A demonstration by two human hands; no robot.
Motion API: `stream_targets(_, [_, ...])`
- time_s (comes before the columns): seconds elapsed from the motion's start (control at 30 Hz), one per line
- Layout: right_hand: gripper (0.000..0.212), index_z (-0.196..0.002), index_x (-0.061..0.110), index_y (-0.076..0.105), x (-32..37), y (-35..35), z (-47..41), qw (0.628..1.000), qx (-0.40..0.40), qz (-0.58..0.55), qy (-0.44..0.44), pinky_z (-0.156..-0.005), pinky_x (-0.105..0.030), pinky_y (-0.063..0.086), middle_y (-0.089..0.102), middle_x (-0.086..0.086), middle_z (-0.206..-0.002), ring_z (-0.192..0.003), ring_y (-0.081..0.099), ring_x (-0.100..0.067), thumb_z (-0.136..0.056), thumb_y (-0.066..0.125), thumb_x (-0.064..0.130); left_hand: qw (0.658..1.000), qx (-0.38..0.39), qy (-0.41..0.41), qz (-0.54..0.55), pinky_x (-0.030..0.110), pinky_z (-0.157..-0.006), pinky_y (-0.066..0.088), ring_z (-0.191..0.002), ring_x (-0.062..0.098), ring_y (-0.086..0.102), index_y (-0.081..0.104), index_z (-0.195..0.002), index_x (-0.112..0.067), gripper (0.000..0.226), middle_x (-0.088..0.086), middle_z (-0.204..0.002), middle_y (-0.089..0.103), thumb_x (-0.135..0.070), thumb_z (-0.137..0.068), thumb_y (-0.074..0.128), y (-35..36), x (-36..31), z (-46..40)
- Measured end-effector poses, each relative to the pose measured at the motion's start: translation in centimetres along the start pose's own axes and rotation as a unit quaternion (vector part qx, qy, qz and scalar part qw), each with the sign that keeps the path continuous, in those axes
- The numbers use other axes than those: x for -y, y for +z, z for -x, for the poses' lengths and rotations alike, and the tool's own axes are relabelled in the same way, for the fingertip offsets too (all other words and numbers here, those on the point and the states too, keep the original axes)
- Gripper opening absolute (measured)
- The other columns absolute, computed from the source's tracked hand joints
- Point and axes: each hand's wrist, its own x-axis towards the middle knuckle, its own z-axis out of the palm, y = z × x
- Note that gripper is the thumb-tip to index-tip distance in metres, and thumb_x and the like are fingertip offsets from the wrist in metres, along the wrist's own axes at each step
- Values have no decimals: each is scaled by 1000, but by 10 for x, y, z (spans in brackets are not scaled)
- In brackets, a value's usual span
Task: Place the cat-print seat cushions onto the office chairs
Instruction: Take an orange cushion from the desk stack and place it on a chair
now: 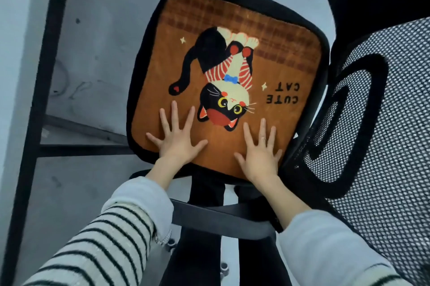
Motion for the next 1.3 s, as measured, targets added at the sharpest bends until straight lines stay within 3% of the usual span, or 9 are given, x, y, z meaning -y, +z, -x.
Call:
stream_targets(0.1, [97, -146, 37, -19, -3, 9, 5, 999, 26, 31, 3, -110, -64, 17, -44, -7, -146, -139, -30, -37, -87, 57, 49, 999, 9, 8, -40, 78, -100, 4, -133, 34, -40, -28, -139, -44, 106, 0, -141, -50, -74, -74, 51, 13, 6, 7])
stream_targets(0.3, [101, -144, 36, -23, 8, 15, -1, 999, 32, 24, 32, -110, -66, 15, -45, -9, -145, -137, -32, -39, -87, 61, 41, 998, 11, -19, -56, 76, -100, 6, -133, 40, -37, -32, -138, -38, 105, 9, -141, -49, -65, -80, 52, 18, -5, 7])
stream_targets(0.43, [95, -147, 31, -18, 20, 14, 18, 992, 25, -106, 66, -112, -50, 30, -41, -10, -148, -140, -27, -39, -91, 58, 18, 997, 64, -33, -13, 71, -106, 8, -132, 43, -37, -29, -141, -35, 94, 12, -140, -50, -42, -91, 50, 26, -25, 27])
stream_targets(0.6, [95, -149, 21, -15, 39, 9, 29, 893, 112, -370, 230, -112, -40, 30, -31, -28, -148, -142, 14, -43, -91, 59, 15, 983, 177, 15, -39, 55, -115, 8, -135, 48, -29, -21, -146, -34, 83, 17, -141, -47, -22, -95, 44, 40, -38, 55])
stream_targets(0.67, [91, -150, 22, -13, 35, 4, 23, 866, 129, -416, 244, -111, -39, 30, -28, -28, -149, -142, 19, -40, -92, 58, 17, 977, 192, 24, -84, 53, -117, 4, -136, 48, -25, -21, -144, -37, 88, 17, -142, -46, -9, -91, 43, 38, -35, 54])
stream_targets(0.87, [84, -150, 20, -11, 31, 3, 4, 852, 166, -428, 251, -112, -45, 24, -22, -26, -152, -143, 12, -39, -95, 53, 23, 961, 235, 25, -145, 53, -117, -1, -137, 49, -23, -26, -141, -40, 96, 18, -141, -46, 2, -87, 40, 35, -34, 38])
stream_targets(1.0, [83, -150, 21, -8, 30, 1, 13, 855, 165, -420, 255, -113, -45, 26, -17, -25, -154, -142, 17, -39, -94, 53, 23, 958, 261, 30, -116, 51, -117, 7, -140, 46, -16, -15, -145, -42, 80, 14, -147, -39, -3, -94, 33, 20, -31, 37])
stream_targets(1.13, [69, -150, 11, 14, 19, -23, 34, 830, 148, -493, 215, -111, -43, 33, 30, -12, -150, -134, 36, -31, -94, 53, 18, 987, 154, 42, -6, 45, -112, 30, -141, 34, 23, 18, -149, -28, 55, 11, -158, 9, -15, -98, 32, -12, -15, 49])
stream_targets(1.3, [31, -125, 14, 56, 25, -83, 79, 855, 111, -495, 111, -99, -37, 47, 58, -15, -127, -118, 55, -31, -96, 48, 21, 985, -12, 31, 168, 37, -100, 42, -118, 30, 52, 40, -141, -16, 43, 16, -138, 47, -18, -98, 36, -44, -17, 117])
